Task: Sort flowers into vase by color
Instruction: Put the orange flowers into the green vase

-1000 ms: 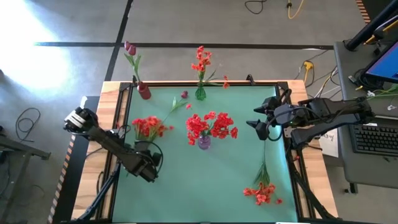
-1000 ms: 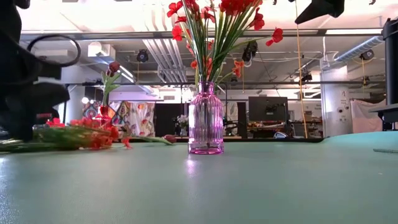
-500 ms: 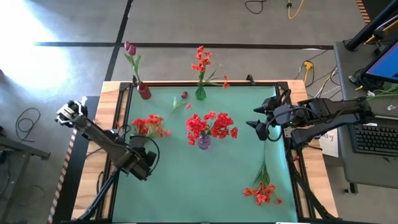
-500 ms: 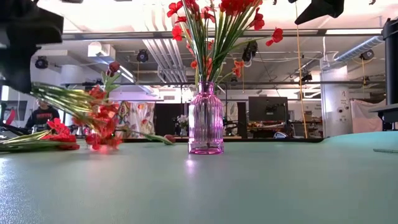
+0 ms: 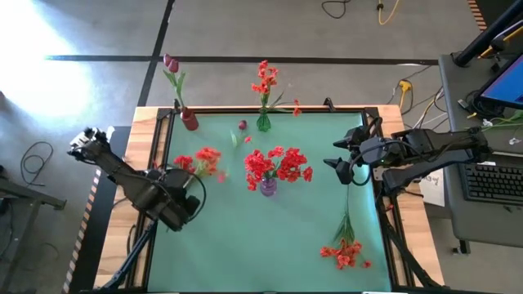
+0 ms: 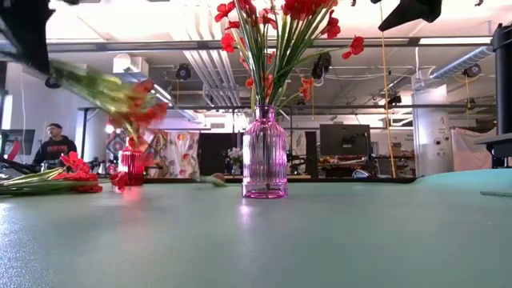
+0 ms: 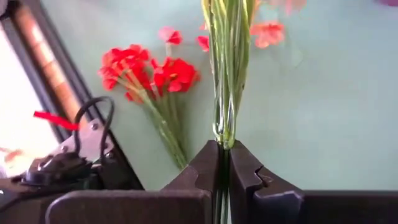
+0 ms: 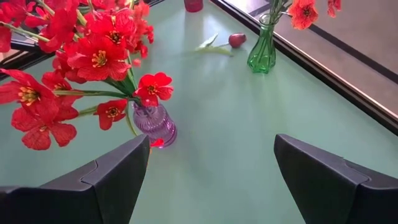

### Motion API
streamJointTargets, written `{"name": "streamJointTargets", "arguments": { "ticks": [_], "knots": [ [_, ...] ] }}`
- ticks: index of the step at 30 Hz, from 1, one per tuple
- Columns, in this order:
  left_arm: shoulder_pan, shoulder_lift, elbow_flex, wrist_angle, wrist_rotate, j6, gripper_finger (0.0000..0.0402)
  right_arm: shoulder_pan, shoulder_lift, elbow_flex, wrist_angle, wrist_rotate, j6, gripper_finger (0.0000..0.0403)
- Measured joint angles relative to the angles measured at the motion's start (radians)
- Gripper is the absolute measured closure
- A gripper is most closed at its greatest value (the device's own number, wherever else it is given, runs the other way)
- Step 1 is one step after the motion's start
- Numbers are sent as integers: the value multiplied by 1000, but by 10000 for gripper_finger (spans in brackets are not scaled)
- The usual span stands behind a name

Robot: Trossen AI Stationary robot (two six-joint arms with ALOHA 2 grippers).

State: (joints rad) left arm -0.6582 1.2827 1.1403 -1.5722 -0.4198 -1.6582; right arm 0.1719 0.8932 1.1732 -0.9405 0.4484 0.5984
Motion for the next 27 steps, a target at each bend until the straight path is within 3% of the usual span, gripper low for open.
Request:
{"name": "streamJointTargets", "arguments": {
  "ticks": [9,12,18,24,27],
  "knots": [
    [-5,-28,227,3,-47,261,401,0,0,0,3,0,-4,67],
    [-19,-27,276,52,-170,375,401,0,0,-13,23,0,-33,67],
    [-24,-55,276,341,-383,740,401,0,0,-63,179,6,-180,67],
    [-23,-97,278,442,-676,943,401,0,0,-80,443,24,-402,67],
    [-19,-119,288,514,-762,1070,401,0,0,-81,596,23,-527,67]
  ]
}}
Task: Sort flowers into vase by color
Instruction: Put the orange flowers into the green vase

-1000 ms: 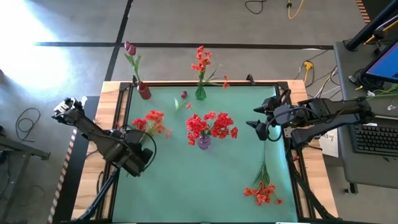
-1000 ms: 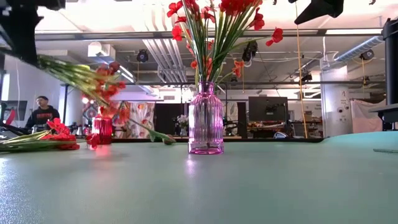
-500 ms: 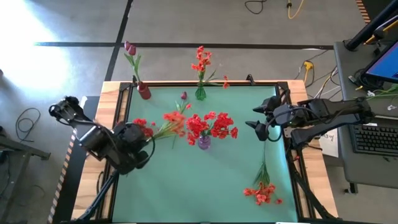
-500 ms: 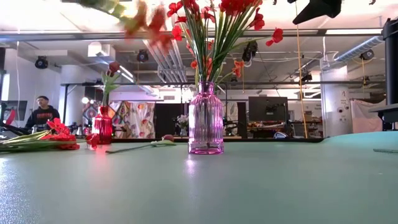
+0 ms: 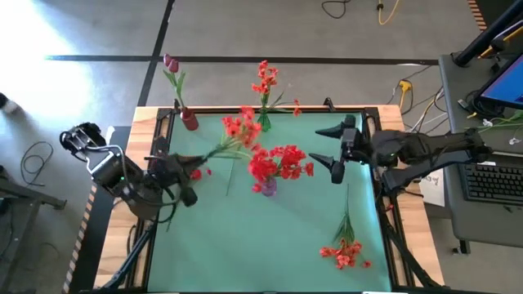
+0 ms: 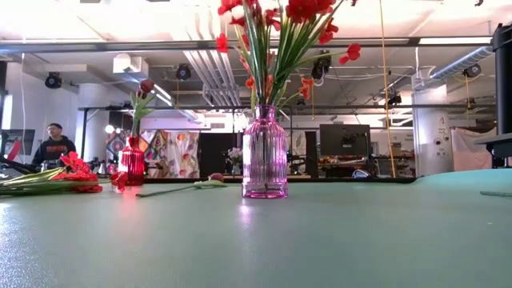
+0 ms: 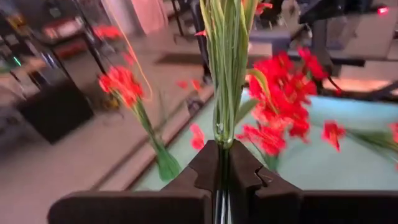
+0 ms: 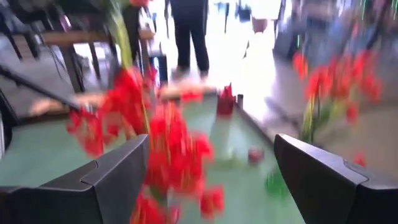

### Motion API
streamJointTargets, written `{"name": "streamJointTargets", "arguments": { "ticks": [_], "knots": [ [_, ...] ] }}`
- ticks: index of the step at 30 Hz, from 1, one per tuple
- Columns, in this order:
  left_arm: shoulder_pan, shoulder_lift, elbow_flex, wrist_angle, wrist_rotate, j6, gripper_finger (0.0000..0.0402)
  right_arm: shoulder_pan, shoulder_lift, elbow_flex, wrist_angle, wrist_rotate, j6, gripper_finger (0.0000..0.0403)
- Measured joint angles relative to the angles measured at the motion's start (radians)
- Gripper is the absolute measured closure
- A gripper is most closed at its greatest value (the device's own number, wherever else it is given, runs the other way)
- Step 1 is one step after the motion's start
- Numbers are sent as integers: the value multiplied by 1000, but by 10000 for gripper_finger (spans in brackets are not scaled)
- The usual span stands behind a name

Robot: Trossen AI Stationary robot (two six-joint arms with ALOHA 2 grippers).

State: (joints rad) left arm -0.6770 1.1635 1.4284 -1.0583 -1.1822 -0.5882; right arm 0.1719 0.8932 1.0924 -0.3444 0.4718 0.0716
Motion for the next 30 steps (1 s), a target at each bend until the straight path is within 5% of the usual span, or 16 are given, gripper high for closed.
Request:
{"name": "streamJointTargets", "arguments": {
  "ticks": [5,14,16,21,30],
  "knots": [
    [21,-30,62,56,-49,189,401,-1,0,0,199,0,-153,67],
    [41,-41,259,119,-102,427,401,-3,8,-1,273,-1,-220,67],
    [69,-42,282,241,15,546,401,-3,20,-1,328,-11,-262,67],
    [195,-46,246,654,547,798,401,-16,77,-1,531,-161,-341,67],
    [382,27,51,895,763,855,401,-16,162,-1,616,-221,-379,67]
  ]
}}
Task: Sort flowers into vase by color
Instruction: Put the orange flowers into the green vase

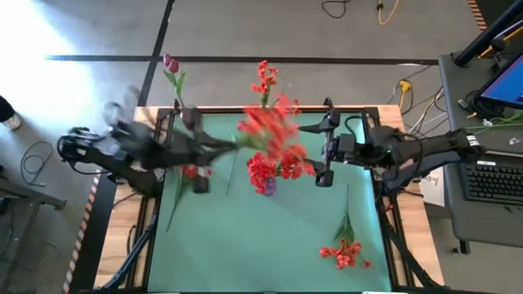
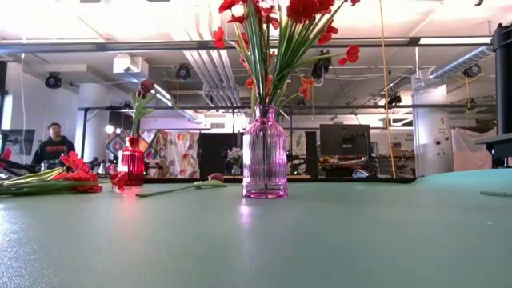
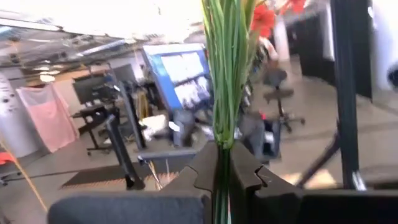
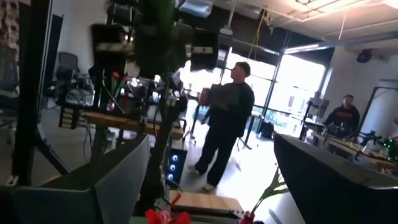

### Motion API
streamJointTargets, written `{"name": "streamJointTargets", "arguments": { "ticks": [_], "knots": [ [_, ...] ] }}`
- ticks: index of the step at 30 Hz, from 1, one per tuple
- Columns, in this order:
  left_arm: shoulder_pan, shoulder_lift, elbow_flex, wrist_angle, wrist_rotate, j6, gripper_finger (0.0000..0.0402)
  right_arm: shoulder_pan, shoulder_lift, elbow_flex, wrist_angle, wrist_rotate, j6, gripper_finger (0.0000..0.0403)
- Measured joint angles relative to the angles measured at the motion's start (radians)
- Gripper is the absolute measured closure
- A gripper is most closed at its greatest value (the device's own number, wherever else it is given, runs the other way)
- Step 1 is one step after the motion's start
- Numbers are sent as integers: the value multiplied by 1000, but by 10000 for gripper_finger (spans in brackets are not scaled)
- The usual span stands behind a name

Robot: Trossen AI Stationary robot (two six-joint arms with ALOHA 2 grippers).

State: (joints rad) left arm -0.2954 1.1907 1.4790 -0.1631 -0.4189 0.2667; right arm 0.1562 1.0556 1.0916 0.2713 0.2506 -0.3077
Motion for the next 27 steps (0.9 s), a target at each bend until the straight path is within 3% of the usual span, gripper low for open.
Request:
{"name": "streamJointTargets", "arguments": {
  "ticks": [8,14,27],
  "knots": [
    [80,34,-260,416,22,36,401,0,100,18,130,-75,-7,67],
    [100,29,-329,533,26,35,401,-4,159,86,131,-67,-8,67],
    [100,63,-334,594,65,-16,401,-31,311,276,131,-67,34,67]
  ]
}}
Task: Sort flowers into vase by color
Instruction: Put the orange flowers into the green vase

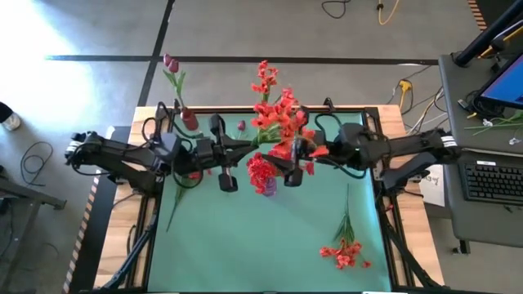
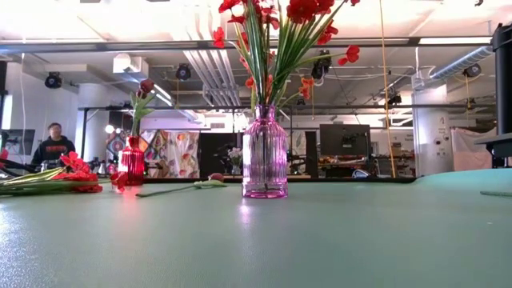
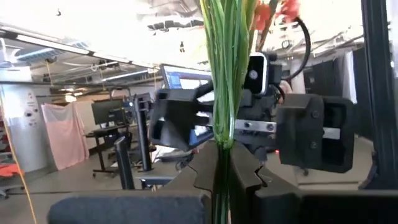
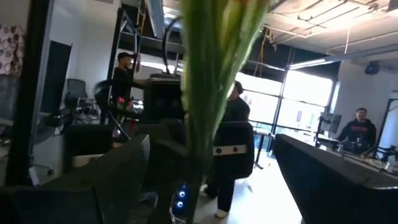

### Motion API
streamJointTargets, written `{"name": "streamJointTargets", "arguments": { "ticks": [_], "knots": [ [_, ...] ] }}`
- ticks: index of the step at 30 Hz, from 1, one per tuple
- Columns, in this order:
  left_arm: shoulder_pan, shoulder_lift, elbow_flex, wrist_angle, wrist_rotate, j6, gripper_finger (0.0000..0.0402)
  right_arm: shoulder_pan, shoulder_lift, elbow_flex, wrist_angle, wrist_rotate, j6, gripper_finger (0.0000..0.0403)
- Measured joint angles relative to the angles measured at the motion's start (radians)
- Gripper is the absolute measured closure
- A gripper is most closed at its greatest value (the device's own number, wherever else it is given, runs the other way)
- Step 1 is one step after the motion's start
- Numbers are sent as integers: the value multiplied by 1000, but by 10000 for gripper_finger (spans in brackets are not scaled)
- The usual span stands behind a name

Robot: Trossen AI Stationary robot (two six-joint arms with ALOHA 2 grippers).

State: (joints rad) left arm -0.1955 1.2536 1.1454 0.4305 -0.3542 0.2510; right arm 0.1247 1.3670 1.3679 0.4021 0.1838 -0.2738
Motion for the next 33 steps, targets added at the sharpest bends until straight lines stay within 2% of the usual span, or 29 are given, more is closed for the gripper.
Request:
{"name": "streamJointTargets", "arguments": {
  "ticks": [5,9,17,23,27,30,33],
  "knots": [
    [1,24,2,3,1,-6,401,-4,58,54,-2,0,-4,71],
    [1,27,3,5,0,-19,401,-4,69,69,-1,0,17,98],
    [3,23,3,5,-1,-74,396,-5,69,69,-5,0,65,218],
    [5,14,4,-16,-2,-77,350,-5,68,69,-23,0,65,317],
    [13,-1,4,-52,-2,-78,309,-6,68,69,-31,0,61,367],
    [21,-18,4,-99,-3,-79,282,-6,62,68,-33,1,40,386],
    [33,-51,4,-182,-3,-95,262,-10,44,67,-45,36,20,384]
  ]
}}
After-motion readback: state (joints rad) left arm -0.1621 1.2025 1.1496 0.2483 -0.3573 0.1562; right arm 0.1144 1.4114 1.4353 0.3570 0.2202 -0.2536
